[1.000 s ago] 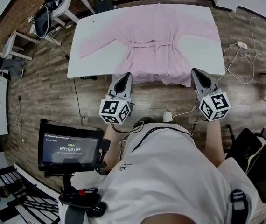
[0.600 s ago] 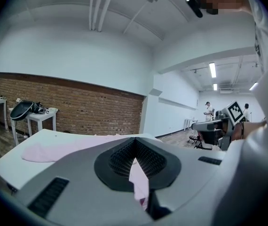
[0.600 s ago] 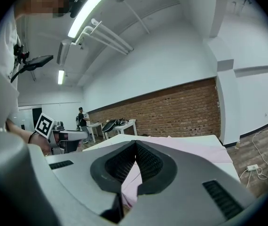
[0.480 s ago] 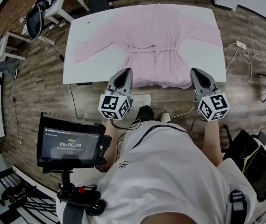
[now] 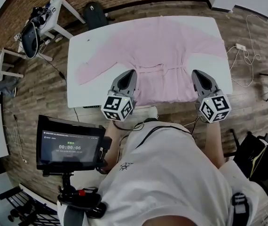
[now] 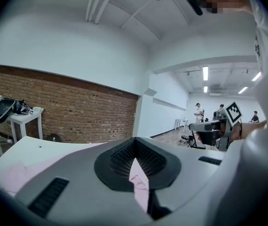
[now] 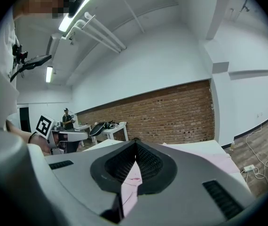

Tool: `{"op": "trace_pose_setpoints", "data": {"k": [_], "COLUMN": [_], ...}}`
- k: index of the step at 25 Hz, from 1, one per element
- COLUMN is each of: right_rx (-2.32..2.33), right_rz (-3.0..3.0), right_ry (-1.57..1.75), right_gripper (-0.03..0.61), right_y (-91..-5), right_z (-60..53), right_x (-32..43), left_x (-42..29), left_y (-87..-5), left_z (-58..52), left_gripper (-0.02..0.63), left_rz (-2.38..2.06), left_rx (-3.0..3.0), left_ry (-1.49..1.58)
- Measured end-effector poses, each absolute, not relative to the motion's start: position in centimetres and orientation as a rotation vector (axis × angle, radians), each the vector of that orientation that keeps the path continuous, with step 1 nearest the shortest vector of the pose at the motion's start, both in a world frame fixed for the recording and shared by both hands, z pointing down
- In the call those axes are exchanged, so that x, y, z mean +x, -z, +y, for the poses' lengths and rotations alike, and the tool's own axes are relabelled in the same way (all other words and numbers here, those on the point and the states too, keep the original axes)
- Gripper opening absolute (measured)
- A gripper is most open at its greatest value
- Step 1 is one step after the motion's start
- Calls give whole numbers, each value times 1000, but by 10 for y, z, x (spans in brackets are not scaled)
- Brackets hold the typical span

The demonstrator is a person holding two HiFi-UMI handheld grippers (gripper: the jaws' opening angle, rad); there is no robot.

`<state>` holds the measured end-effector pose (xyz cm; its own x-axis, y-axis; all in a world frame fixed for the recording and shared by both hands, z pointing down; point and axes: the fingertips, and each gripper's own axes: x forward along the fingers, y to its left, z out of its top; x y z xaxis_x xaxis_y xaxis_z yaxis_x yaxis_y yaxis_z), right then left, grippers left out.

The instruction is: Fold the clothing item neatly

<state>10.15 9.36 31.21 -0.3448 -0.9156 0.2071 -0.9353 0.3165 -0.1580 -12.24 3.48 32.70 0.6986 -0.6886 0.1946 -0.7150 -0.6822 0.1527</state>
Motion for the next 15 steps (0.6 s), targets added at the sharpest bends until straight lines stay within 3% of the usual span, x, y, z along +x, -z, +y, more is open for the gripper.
{"op": "trace_pose_setpoints", "data": {"k": [15], "right_rx": [1915], "right_rz": [-2343], "right_ry": [-434], "right_gripper": [2], "right_y": [-320], "right_z": [48], "right_x": [108], "left_x": [-90], "left_y": [-348], "left_z": [-25], "left_gripper": [2], "left_rz": [-802], "left_rx": [2761], "left_ry": [-264]}}
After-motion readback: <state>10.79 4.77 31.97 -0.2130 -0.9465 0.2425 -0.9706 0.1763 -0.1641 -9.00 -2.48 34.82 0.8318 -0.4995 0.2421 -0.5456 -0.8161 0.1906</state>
